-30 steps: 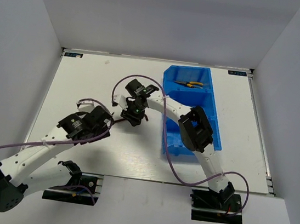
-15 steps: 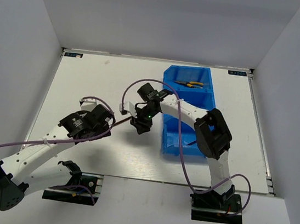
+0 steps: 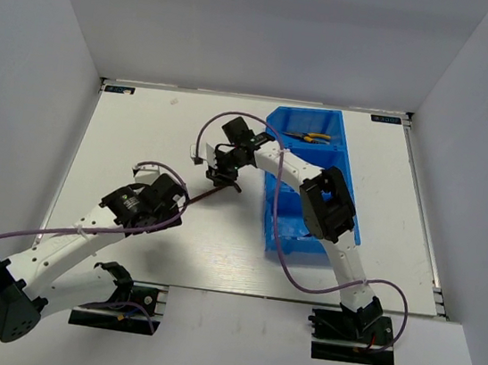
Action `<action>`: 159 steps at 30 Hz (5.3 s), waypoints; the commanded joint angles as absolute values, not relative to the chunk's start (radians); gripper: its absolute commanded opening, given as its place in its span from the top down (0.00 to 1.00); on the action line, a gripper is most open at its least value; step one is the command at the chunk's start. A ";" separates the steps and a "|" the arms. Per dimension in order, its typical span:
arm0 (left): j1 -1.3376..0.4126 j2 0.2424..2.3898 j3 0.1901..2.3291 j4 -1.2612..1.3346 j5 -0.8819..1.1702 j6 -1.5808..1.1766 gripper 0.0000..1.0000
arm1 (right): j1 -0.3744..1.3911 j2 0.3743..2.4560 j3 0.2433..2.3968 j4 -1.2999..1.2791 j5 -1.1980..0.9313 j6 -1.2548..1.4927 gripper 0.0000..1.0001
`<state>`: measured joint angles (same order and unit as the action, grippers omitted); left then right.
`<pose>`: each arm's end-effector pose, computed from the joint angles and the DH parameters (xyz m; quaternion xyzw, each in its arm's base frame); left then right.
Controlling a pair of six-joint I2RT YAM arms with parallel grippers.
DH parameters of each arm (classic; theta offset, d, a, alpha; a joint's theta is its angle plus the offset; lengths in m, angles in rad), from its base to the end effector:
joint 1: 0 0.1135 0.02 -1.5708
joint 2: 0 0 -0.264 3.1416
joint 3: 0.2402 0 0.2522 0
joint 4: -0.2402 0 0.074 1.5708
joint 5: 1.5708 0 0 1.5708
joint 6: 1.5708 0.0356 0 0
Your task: Sort the tools into containers
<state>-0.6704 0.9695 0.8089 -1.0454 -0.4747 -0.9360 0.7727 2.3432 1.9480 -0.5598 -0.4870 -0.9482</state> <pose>0.1353 -0.0865 0.2525 -0.1688 0.9418 0.0337 0.2888 0.3566 0.3710 0.1776 -0.7488 0.5477 0.2031 0.3131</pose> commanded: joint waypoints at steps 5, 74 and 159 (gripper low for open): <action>-0.667 0.950 0.787 -1.023 -0.448 -0.945 0.22 | 0.769 2.356 1.985 -0.695 -0.627 -1.107 0.49; -0.667 1.087 0.804 -0.917 -0.518 -0.859 0.27 | 0.617 1.792 1.709 -1.109 -0.585 -0.905 1.00; -0.638 1.707 1.453 -0.235 0.683 -0.281 1.00 | 0.146 1.382 1.252 -0.577 -0.407 -0.543 1.00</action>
